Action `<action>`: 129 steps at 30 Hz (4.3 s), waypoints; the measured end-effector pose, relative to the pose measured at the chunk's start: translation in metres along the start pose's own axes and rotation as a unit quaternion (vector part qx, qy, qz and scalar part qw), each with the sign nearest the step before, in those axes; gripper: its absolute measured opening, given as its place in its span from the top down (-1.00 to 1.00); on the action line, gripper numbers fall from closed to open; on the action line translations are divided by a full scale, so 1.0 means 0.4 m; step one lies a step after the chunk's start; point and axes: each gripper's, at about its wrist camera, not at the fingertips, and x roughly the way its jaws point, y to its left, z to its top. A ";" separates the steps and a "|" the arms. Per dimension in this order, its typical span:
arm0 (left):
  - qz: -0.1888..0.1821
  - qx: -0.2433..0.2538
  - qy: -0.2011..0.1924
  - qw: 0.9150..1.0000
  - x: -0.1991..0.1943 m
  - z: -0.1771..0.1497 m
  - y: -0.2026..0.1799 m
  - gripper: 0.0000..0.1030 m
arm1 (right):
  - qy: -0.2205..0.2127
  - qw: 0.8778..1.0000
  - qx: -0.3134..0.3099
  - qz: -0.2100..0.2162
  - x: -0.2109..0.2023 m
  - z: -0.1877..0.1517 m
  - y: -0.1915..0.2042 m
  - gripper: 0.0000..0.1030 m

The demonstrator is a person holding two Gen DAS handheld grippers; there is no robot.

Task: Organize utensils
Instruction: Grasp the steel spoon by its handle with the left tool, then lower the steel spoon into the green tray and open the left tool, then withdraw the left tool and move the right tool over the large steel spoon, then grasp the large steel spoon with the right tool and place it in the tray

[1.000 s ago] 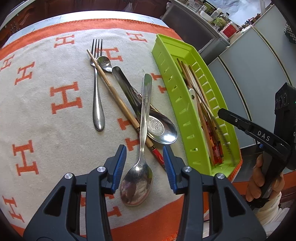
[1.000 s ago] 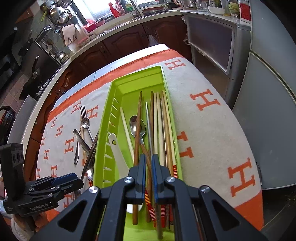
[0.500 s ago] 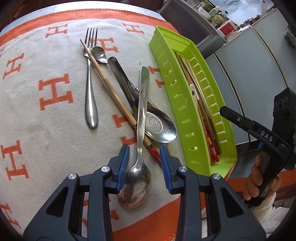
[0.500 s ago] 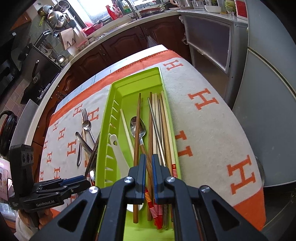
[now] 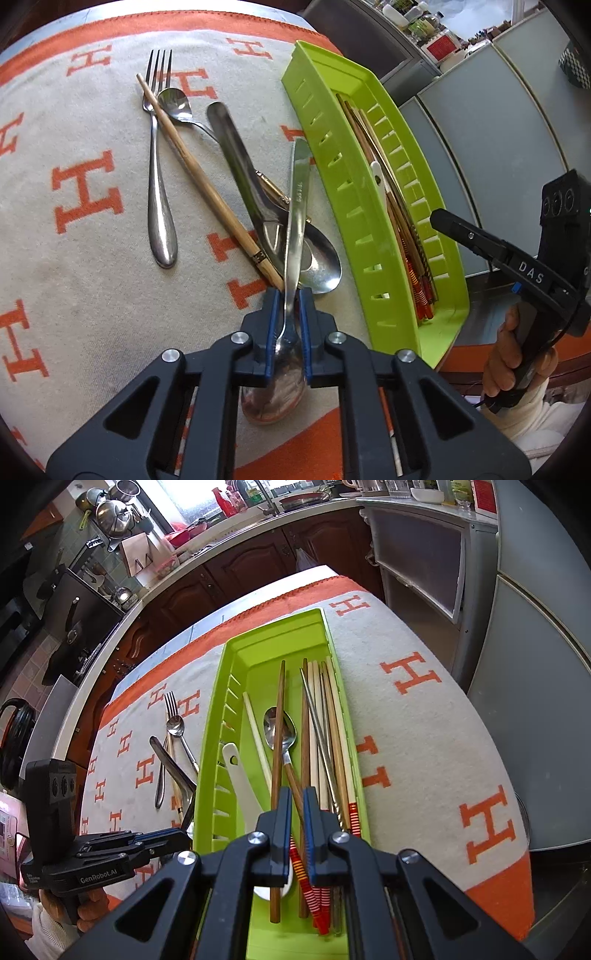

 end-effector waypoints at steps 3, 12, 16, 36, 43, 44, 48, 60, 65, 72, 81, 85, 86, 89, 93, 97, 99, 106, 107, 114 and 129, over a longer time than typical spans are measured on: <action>-0.012 -0.017 -0.004 1.000 -0.005 -0.002 0.015 0.92 | 0.002 1.000 0.001 0.000 0.003 0.000 -0.001 0.88; 0.043 -0.014 -0.019 0.999 -0.029 -0.019 -0.023 0.94 | 0.004 1.000 0.000 0.006 0.007 -0.001 0.006 0.88; 0.053 -0.017 -0.033 0.998 -0.055 -0.023 -0.050 0.99 | 0.004 1.000 0.000 0.009 0.005 -0.002 0.007 0.88; 0.081 -0.032 -0.093 0.992 -0.149 0.045 -0.230 0.99 | -0.010 1.000 0.013 0.022 -0.030 -0.007 -0.008 0.88; 0.085 -0.073 -0.078 0.991 -0.052 0.127 -0.275 0.99 | -0.008 1.000 0.020 0.021 -0.033 -0.009 -0.021 0.88; 0.086 -0.079 -0.077 0.990 -0.038 0.136 -0.281 0.99 | -0.009 1.000 0.021 0.020 -0.033 -0.009 -0.022 0.88; 0.100 -0.104 -0.072 0.987 0.010 0.158 -0.278 0.99 | -0.011 1.000 0.020 0.018 -0.034 -0.008 -0.022 0.88; 0.131 -0.053 -0.070 0.987 0.011 0.134 -0.282 0.98 | -0.008 1.000 0.018 0.018 -0.031 -0.006 -0.018 0.88; 0.154 -0.029 -0.073 0.985 -0.053 0.090 -0.259 0.98 | -0.006 1.000 0.008 0.021 -0.032 -0.009 0.004 0.88; 0.189 -0.044 -0.076 0.978 -0.123 0.008 -0.159 0.98 | 0.010 0.999 -0.018 0.027 -0.017 -0.020 0.061 0.88; 0.228 -0.096 -0.090 0.965 -0.179 -0.066 -0.009 0.98 | 0.031 0.997 -0.061 0.031 0.010 -0.040 0.165 0.88; 0.242 -0.113 -0.098 0.959 -0.203 -0.089 0.049 0.98 | 0.040 0.996 -0.074 0.031 0.024 -0.041 0.202 0.88; 0.243 -0.119 -0.099 0.958 -0.209 -0.094 0.063 0.98 | 0.041 0.996 -0.078 0.031 0.026 -0.041 0.211 0.88; 0.246 -0.134 -0.100 0.955 -0.220 -0.107 0.106 0.98 | 0.047 0.994 -0.088 0.033 0.039 -0.039 0.240 0.88; 0.244 -0.152 -0.098 0.953 -0.221 -0.111 0.144 0.98 | 0.061 0.992 -0.107 0.038 0.070 -0.028 0.284 0.88; 0.243 -0.152 -0.099 0.953 -0.217 -0.114 0.151 0.98 | 0.068 0.988 -0.132 0.030 0.107 -0.019 0.325 0.87; 0.242 -0.150 -0.098 0.953 -0.211 -0.113 0.150 0.98 | 0.066 0.987 -0.143 0.020 0.123 -0.013 0.339 0.71; 0.238 -0.152 -0.089 0.955 -0.190 -0.110 0.160 0.98 | 0.032 0.984 -0.173 -0.012 0.171 0.013 0.379 0.42; 0.237 -0.154 -0.088 0.955 -0.187 -0.109 0.164 0.98 | 0.032 0.984 -0.176 -0.015 0.181 0.014 0.383 0.42; 0.231 -0.157 -0.089 0.956 -0.185 -0.106 0.181 0.98 | 0.025 0.979 -0.197 -0.054 0.236 0.005 0.404 0.65; 0.231 -0.150 -0.089 0.957 -0.184 -0.102 0.182 0.98 | 0.078 0.991 -0.081 0.068 0.216 0.034 0.303 0.99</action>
